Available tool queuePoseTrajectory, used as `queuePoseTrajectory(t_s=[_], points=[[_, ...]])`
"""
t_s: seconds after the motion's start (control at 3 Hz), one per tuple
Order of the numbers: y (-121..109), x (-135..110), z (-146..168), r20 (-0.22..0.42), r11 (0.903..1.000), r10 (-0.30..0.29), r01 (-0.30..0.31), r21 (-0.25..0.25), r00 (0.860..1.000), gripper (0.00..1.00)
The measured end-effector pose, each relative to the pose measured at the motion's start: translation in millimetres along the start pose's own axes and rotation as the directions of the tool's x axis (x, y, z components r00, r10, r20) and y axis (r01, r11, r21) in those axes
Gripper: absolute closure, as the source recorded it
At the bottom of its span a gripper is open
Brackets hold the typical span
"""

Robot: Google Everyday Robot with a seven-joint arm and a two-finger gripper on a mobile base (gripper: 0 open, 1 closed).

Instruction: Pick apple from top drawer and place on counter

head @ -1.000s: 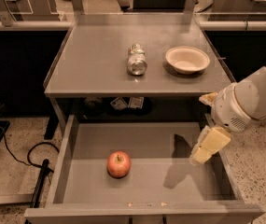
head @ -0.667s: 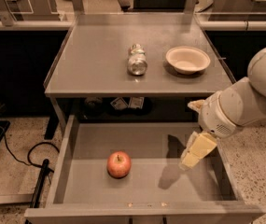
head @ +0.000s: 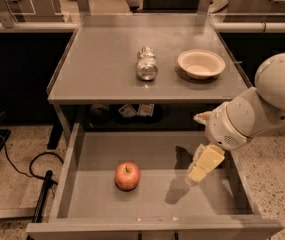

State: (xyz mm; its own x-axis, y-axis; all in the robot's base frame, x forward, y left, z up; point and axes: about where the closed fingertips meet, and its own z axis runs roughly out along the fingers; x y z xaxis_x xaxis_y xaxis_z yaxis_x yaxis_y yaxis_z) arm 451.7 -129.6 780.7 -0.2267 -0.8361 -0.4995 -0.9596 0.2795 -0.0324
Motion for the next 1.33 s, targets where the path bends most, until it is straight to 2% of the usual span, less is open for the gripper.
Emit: queuePoseTrajectory(t_s=[0.33,1.0,1.33], points=[[11,2,22,0.031,0.9998,-0.013,0.013,-0.016,0.999,0.00],[20,5,73,0.142,0.9987,-0.033,0.039,-0.034,0.989,0.00],[20,4,73,0.142,0.9987,-0.034,0.039,-0.034,0.989,0.00]])
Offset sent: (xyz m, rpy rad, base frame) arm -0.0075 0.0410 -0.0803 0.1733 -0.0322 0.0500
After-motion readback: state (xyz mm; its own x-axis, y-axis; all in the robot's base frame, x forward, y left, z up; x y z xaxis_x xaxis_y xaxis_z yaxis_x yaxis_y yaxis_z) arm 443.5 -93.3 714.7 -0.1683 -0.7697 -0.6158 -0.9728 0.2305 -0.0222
